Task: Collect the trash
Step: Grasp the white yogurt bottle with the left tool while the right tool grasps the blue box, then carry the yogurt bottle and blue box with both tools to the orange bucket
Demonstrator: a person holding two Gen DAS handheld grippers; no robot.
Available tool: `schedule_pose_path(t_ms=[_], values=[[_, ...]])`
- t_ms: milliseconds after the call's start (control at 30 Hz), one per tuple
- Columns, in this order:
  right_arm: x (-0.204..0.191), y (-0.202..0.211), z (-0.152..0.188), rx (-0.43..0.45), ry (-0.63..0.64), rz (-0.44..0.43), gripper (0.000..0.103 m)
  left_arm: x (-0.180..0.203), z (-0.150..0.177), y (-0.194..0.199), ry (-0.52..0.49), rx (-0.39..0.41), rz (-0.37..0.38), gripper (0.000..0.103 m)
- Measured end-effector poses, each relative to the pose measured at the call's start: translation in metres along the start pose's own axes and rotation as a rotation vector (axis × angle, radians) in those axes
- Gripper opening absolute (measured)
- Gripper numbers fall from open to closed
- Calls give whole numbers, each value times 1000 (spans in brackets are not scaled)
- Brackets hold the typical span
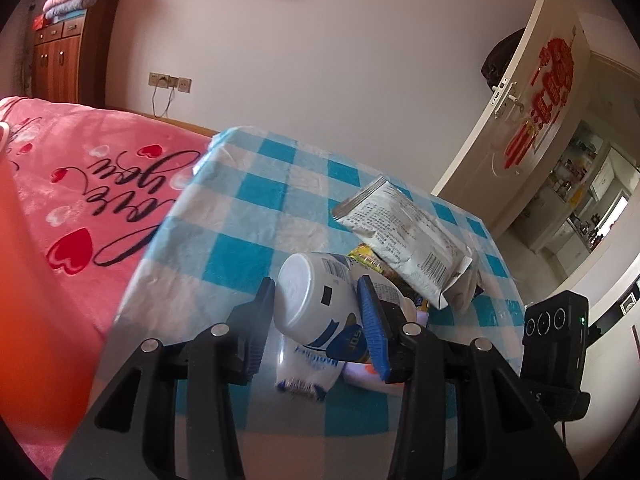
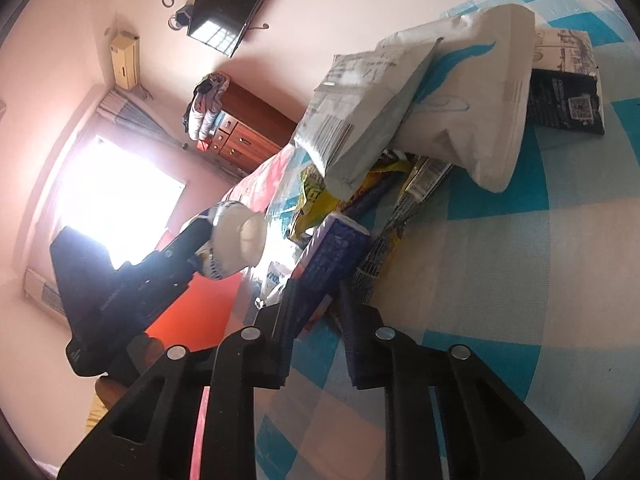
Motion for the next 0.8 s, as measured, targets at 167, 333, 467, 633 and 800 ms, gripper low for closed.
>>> schedule_pose_path(t_ms=[167,333,467,633,800], values=[[-9,0,2,12,1,-29,34,-8,8,19,-8,12,-16,44],[-13,-2,4,29,-28,-44,56,-21,16,33,-9,22,-26,44],[-22,-13,3,24,-35,-15,56,-29,21,41,-13,28,-26,44],[-28,-22,0,30,-29,32,56,-36,29,45,-7,19,-14,44],[-34,-33,-7,54,-1,151,54,-41,36,47,-9,18,-8,44]])
Point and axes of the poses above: each gripper's, at about its wrist camera, not at the fingertips, and y roughly against the way its jaws point, x to its right, z to its underside, the point moved 8 cm from there along -y, roughly the way its jaws point, and after that the axes turned 2 degrees about -y, right-handed, at the moved point
